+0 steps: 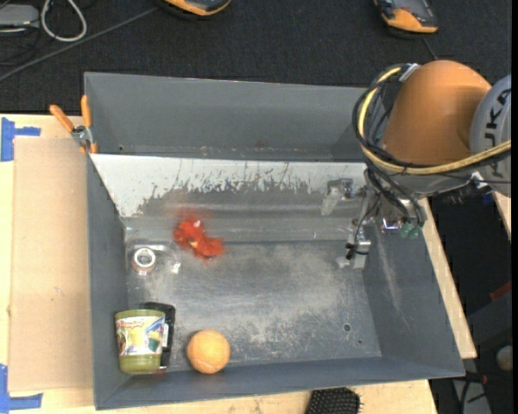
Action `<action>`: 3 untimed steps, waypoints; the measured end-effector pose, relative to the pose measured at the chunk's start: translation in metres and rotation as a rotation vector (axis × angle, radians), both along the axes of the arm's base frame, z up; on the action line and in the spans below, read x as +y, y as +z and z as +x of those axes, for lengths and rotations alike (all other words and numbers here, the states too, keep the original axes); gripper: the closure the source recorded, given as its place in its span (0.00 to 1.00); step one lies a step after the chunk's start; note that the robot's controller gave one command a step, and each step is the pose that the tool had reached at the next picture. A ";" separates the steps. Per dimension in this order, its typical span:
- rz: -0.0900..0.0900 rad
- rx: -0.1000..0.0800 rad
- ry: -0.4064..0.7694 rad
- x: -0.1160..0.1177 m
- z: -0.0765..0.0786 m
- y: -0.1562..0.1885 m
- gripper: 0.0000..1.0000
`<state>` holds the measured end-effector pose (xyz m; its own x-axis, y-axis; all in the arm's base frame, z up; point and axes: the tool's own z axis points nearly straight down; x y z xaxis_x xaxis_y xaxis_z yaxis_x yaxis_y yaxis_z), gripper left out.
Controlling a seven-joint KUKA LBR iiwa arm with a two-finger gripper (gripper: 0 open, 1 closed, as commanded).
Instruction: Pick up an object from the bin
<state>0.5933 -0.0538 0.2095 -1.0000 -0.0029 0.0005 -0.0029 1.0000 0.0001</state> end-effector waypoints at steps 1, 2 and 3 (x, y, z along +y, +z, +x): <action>0.000 0.000 0.000 0.000 0.000 0.000 0.00; 0.001 -0.003 -0.099 -0.005 -0.001 -0.062 0.00; 0.001 0.001 -0.214 -0.031 -0.035 -0.115 0.00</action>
Offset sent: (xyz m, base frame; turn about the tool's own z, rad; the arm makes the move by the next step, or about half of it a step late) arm -0.0023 -0.0097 -0.1395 0.2125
